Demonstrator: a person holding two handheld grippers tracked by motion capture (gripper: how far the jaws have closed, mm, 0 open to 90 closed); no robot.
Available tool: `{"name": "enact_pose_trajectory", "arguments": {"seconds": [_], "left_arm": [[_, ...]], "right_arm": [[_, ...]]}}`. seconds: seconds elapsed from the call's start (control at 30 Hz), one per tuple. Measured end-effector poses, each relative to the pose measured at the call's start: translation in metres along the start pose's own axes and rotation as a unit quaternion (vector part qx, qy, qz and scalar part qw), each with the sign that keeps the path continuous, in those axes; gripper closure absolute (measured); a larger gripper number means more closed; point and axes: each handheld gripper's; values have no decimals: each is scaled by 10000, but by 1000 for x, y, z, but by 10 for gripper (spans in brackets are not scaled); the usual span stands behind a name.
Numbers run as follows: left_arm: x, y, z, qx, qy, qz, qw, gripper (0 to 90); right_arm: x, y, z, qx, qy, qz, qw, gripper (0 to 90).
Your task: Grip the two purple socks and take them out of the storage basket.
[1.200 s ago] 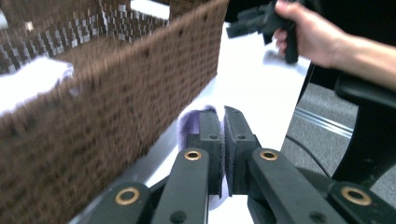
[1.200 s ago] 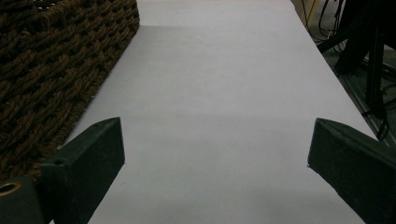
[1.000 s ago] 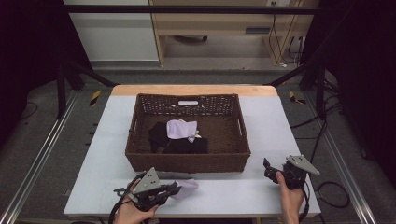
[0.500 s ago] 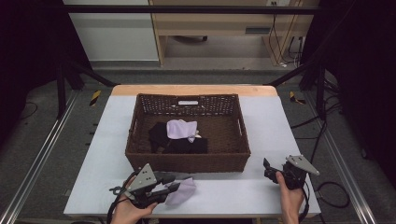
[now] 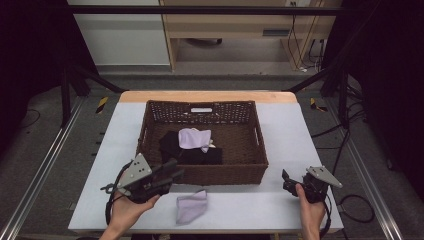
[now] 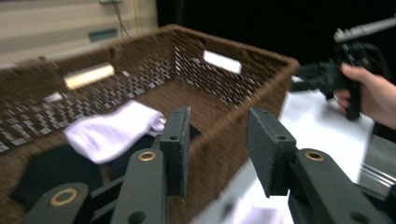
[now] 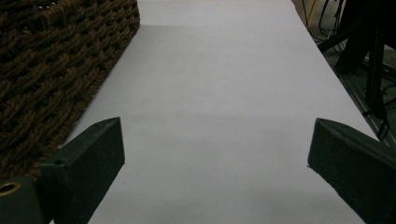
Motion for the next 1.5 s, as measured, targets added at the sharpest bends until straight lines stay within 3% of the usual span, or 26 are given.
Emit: {"name": "enact_pose_trajectory", "arguments": {"seconds": [0.23,0.5,0.57,0.67,0.83,1.0,1.03,1.1,1.17,1.23,1.47,1.5], "left_arm": [[-36,19,-16,-99,401,121,9991,537],[-67,32,-40,-201,654,192,9975,510],[-69,32,-43,-214,691,195,9972,502],[-84,33,-57,-384,889,216,9951,500],[-93,28,-71,-509,960,203,9939,498],[-104,13,-94,-953,1010,361,9897,494],[-104,13,-94,-953,1010,361,9897,494],[-109,5,-106,-1144,1098,376,9866,490],[-110,3,-110,-1190,1121,389,9858,482],[-113,-2,-116,-1347,1179,402,9830,481],[-114,-22,-135,-1900,1106,359,9749,475],[-114,-22,-135,-1900,1106,359,9749,475]], "right_arm": [[0,0,0,-20,9,-2,10000,43],[1,0,0,-31,29,-9,10000,43],[1,0,0,-30,28,-9,10000,43],[0,0,0,-34,32,-7,10000,43],[0,1,-1,-54,38,-13,10000,43],[1,1,-2,-51,50,-2,10000,43],[1,1,-2,-51,50,-2,10000,43],[1,1,-2,-69,64,-12,10000,43],[1,1,-2,-68,68,-9,10000,43],[1,1,-2,-66,67,-10,10000,43],[0,1,-2,-74,67,-6,9999,43],[0,1,-2,-74,67,-6,9999,43]]}}
Point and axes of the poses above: each handheld gripper's, and its own axes: z roughly backward along the jaws, y roughly out of its top, x roughly to its right, and after that the axes turned 15 degrees about -z, right-handed
